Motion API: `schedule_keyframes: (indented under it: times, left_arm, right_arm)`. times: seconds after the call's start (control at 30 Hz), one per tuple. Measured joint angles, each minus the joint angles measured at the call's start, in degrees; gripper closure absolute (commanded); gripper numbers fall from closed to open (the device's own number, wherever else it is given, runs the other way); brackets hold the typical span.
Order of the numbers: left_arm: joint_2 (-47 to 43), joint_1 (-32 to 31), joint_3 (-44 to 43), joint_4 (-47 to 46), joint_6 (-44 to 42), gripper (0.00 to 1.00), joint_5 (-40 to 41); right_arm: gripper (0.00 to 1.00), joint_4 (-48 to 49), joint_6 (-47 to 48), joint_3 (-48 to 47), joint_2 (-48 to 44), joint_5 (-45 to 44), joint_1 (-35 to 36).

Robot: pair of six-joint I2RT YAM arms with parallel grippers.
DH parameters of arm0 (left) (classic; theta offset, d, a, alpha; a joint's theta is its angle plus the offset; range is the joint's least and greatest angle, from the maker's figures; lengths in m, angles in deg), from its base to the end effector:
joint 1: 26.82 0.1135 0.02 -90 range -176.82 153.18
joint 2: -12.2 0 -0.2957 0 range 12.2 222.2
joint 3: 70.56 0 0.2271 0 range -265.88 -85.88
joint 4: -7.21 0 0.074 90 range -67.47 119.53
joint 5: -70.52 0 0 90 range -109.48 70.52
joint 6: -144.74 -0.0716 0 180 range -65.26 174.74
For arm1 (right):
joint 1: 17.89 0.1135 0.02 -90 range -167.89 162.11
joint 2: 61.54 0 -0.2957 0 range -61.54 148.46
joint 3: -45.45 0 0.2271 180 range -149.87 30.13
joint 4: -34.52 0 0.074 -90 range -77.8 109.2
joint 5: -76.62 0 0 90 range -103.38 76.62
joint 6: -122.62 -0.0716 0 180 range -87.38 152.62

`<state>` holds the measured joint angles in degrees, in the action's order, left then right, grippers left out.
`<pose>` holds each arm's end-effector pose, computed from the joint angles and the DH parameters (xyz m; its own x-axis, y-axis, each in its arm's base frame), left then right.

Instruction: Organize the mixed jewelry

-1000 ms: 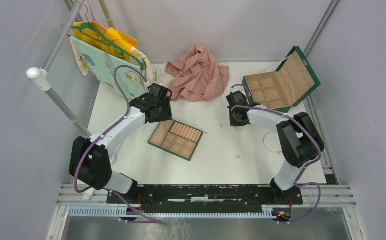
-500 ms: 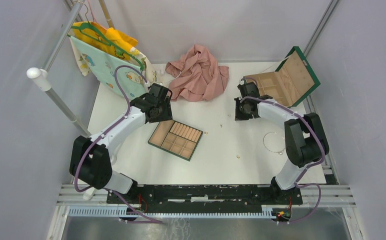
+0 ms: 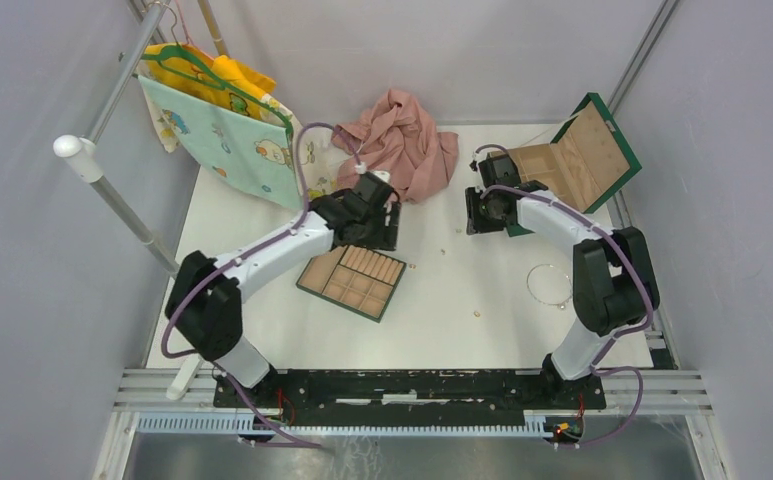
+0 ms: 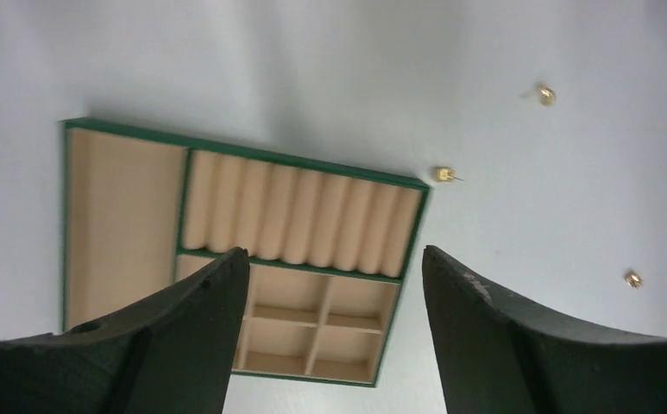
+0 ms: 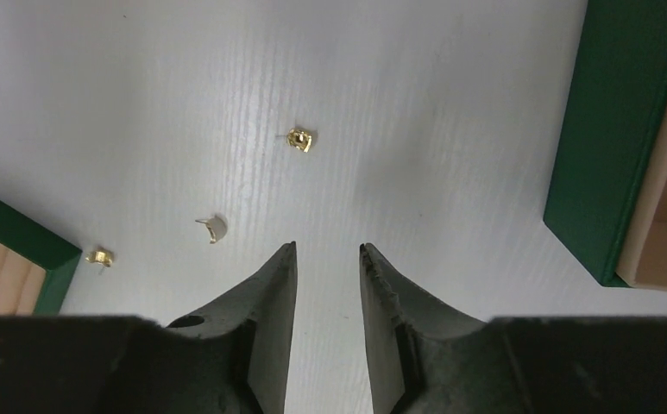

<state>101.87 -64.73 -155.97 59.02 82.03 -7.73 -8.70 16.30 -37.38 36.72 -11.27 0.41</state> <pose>0.2655 -0.1883 0.2728 -0.8165 0.0669 -0.5735 0.1547 0.9823 -0.1058 0.3382 0.1146 0.2214 -0.8714 0.0076 -0.4905 -0.0907 0.9801 0.1764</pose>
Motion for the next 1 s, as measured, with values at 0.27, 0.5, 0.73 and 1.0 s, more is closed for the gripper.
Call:
schedule_keyframes:
  times: [0.27,0.5,0.73,1.0]
  left_arm:
    - [16.2,-12.4,-11.6,-0.2,-4.3,0.27,0.1]
    - [26.2,-13.5,-18.2,0.3,-10.8,0.41,0.2]
    - [29.6,-13.3,-20.9,1.5,-21.8,0.43,-2.1]
    - [30.8,-13.3,-21.0,3.1,-27.4,0.46,-7.8]
  right_arm:
    - [0.50,-1.2,1.7,4.4,-3.8,-5.2,0.0]
    - [0.49,-2.2,2.3,7.1,-9.2,-9.2,-1.6]
    - [0.49,-3.2,2.7,9.6,-12.5,-11.0,-4.2]
    - [0.49,-3.5,2.7,10.1,-12.6,-11.2,-4.2]
